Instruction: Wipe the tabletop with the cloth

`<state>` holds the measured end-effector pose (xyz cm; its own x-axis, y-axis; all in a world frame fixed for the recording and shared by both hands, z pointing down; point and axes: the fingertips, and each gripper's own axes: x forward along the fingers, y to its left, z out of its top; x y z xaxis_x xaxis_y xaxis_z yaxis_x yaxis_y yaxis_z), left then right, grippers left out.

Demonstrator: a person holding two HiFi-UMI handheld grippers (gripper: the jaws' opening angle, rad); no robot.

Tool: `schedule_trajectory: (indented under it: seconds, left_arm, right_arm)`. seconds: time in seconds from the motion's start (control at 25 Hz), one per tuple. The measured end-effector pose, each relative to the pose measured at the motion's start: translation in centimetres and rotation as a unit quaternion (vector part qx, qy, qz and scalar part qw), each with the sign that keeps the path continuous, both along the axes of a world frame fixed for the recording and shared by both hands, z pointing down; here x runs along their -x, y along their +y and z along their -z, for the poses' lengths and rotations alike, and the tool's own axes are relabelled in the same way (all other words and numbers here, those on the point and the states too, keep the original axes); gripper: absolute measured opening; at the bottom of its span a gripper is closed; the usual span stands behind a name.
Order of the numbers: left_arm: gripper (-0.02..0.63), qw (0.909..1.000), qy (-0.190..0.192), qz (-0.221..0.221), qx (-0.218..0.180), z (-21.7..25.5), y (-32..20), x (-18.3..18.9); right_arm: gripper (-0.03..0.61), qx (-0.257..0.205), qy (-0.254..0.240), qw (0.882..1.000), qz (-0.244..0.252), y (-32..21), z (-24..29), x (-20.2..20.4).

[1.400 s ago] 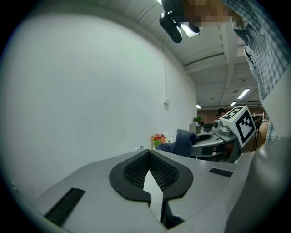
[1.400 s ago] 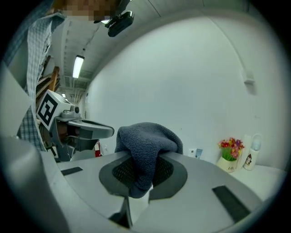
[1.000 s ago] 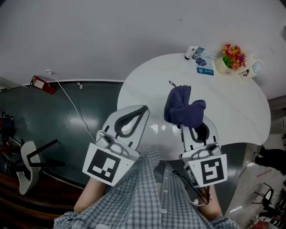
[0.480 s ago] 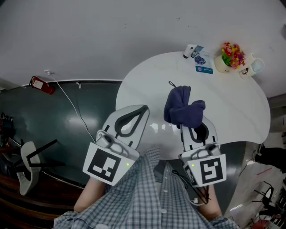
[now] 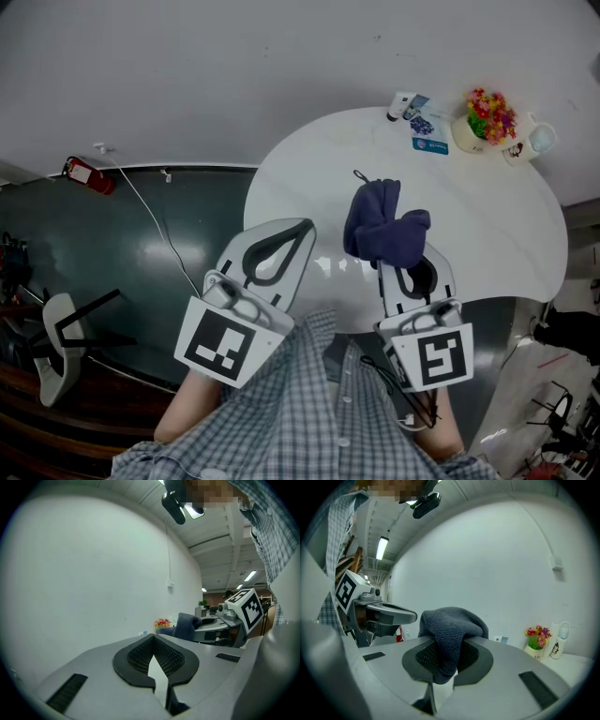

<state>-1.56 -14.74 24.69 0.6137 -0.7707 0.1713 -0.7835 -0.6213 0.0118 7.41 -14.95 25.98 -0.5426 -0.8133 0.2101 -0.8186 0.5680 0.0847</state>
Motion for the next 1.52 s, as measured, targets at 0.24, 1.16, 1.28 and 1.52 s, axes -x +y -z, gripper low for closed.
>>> schedule_trajectory:
  seconds: [0.24, 1.16, 1.28, 1.52]
  left_arm:
    - [0.002, 1.0, -0.001, 0.001, 0.001, -0.07, -0.03, 0.01]
    - [0.002, 1.0, 0.0, -0.001, 0.002, -0.11, 0.24, 0.09]
    - [0.002, 1.0, 0.0, -0.003, 0.001, -0.07, 0.22, 0.01]
    - [0.002, 1.0, 0.001, -0.005, 0.003, -0.12, 0.19, -0.07]
  right_arm:
    - [0.037, 0.002, 0.004, 1.0, 0.001, 0.02, -0.17, -0.01]
    - [0.037, -0.003, 0.006, 1.0, -0.001, -0.11, -0.14, 0.27]
    - [0.037, -0.001, 0.009, 1.0, -0.001, -0.09, -0.28, 0.21]
    - [0.037, 0.0, 0.021, 1.0, 0.005, -0.09, -0.5, 0.28]
